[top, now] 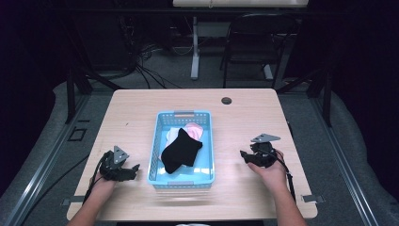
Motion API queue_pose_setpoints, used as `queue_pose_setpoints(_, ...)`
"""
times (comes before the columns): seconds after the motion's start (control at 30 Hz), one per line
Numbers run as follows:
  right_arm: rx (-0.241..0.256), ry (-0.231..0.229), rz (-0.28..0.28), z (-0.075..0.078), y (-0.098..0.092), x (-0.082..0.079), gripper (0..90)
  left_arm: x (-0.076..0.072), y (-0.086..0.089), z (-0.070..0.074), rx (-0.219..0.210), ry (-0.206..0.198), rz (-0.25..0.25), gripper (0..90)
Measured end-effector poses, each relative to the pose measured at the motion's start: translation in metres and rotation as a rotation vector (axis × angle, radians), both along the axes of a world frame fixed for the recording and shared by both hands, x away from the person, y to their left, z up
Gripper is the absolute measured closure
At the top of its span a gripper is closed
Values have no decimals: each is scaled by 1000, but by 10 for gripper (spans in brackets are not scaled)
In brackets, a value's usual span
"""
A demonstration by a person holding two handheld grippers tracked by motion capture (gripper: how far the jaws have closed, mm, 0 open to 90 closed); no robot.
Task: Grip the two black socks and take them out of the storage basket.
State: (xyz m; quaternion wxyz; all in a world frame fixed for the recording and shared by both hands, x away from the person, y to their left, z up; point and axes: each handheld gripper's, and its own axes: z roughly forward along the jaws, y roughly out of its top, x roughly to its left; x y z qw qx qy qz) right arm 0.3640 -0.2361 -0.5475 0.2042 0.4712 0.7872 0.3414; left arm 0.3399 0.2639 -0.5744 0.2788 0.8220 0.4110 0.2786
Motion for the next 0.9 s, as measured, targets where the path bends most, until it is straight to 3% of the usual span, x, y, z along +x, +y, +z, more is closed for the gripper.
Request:
queue_pose_setpoints(0.13, -29, 39, 12, -3, 2, 0, 530, 0, -1, 0, 3, -1, -4, 156)
queue_pose_setpoints(0.33, -25, 46, 20, -4, 4, 0, 531, 1, -1, 0, 5, 0, -1, 156)
queue_pose_setpoints(0.57, -18, 88, 47, -4, 10, 3, 540, 0, -3, 0, 9, 0, -6, 156)
queue_pose_setpoints(0.73, 1, 96, 96, 16, 25, 13, 542, 1, -2, 0, 6, -4, -5, 156)
queue_pose_setpoints(0.9, -13, 81, 143, 37, 41, 23, 543, 1, -3, 0, 6, 0, -12, 156)
